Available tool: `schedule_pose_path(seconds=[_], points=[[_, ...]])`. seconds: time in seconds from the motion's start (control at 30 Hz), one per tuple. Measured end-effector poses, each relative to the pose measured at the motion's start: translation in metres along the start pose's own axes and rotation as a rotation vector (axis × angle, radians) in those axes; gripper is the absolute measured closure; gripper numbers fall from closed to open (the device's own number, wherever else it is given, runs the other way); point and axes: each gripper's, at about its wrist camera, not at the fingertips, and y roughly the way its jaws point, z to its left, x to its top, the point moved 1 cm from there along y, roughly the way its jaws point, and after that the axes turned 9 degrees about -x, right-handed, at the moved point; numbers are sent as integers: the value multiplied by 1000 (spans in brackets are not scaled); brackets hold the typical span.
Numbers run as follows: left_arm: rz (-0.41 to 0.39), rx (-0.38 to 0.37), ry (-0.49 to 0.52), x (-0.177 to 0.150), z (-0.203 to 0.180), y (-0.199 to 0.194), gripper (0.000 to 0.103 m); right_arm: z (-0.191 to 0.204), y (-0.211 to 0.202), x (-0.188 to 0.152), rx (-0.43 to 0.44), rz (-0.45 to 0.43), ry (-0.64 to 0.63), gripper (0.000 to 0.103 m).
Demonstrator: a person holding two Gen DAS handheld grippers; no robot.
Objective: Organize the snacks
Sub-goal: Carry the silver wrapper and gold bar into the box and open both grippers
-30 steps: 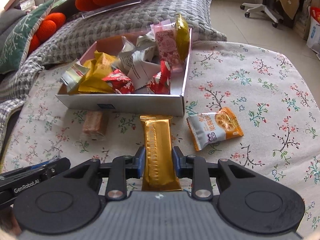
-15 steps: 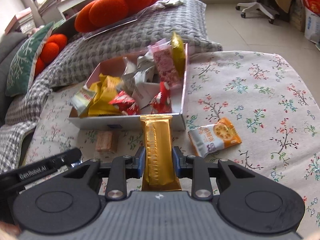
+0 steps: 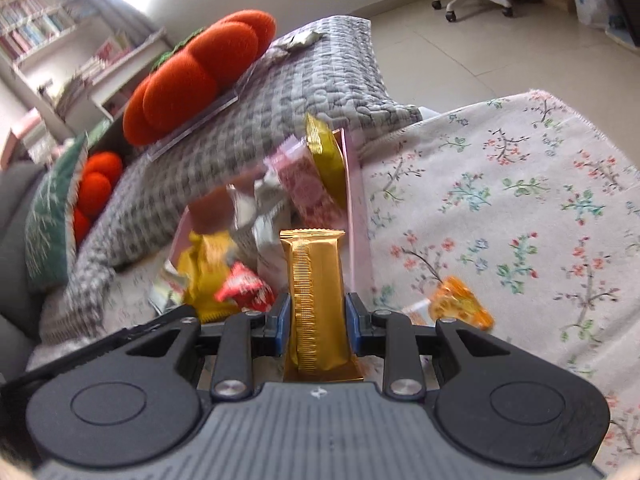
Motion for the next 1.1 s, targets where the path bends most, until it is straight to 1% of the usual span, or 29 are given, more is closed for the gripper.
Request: schedule_pose_path(seconds=[0.07,0.13,0.37,0.57,0.77,0.93,1.0,1.03,1.07,1.1], points=[[5,-10,-5,4,-2,8,77,0,6,5,29,3,31,77],[12,-20,-14,7,-1,15,77,3,11,8,40,1,42,77],[18,-14,-12,14,7,35,77,10,16,19,77,-30,28,77],[17,-3,-20,18,16,40,76,10,24,20,112,-25,31,77],[18,-29,-35,20,22,43,76,8,30,22,141,-18,61,77],[5,-33,-34,21,23,47,76,9,32,25,122,-40,53,77],[-1,-40,-35,20,23,49,75,8,33,28,107,-52,56,74],[-7,-44,-31,20,22,49,73,6,33,29,99,-60,55,73],[-12,-46,-24,20,21,49,69,5,33,30,91,-67,51,73],[-16,-47,-15,20,20,48,68,4,33,31,84,-76,46,71]])
